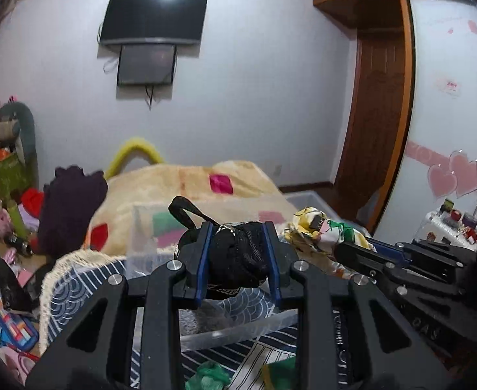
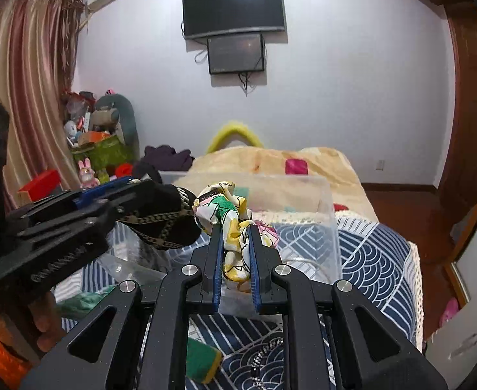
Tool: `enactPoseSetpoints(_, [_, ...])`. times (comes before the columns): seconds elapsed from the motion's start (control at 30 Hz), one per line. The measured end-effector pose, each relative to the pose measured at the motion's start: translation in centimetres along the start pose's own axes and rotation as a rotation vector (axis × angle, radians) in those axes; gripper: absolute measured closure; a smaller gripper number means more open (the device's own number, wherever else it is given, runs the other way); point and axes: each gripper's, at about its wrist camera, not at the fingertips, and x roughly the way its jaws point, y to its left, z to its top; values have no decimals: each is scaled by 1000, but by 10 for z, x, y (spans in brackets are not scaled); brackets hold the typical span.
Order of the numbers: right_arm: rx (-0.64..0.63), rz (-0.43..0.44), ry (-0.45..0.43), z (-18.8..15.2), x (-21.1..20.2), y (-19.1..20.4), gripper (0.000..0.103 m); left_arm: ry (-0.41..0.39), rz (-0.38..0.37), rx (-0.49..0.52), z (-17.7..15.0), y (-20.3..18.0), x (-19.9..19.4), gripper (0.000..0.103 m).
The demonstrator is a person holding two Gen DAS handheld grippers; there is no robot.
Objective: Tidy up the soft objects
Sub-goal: 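Grasp the floral scarf with the right tool while the left tool grasps the black chain bag, then release the scarf and black bag into the clear box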
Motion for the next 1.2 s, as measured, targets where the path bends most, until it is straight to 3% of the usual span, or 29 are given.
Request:
enactPoseSetpoints(0.2, [-3,-10,57,-8,14,-4,90,136,8,11,-17,-7,41,70])
enactPoseSetpoints(0.43, [11,6,115,-12,16,-9,84,204,18,27,-24,-16,47,50])
enactPoseSetpoints(0.63, [9,7,88,-13,-2,-14,60,210,15,-3,-22,-9,38,38])
enactPoseSetpoints(0.8, [1,6,47,-10,-24,-15,54,186,-8,-34,-16,1,22,30])
enactPoseSetpoints(0.93, [3,0,3,-9,-42,-15,42,155,-17,-47,-9,8,1,8])
enactPoseSetpoints(1.03, [1,-9,-7,-12,-52,-14,38,116,-12,-50,-6,15,-17,1])
enactPoseSetpoints(1.2, [13,-29,9,-24,-56,-19,33,76,18,-21,-13,20,-45,0])
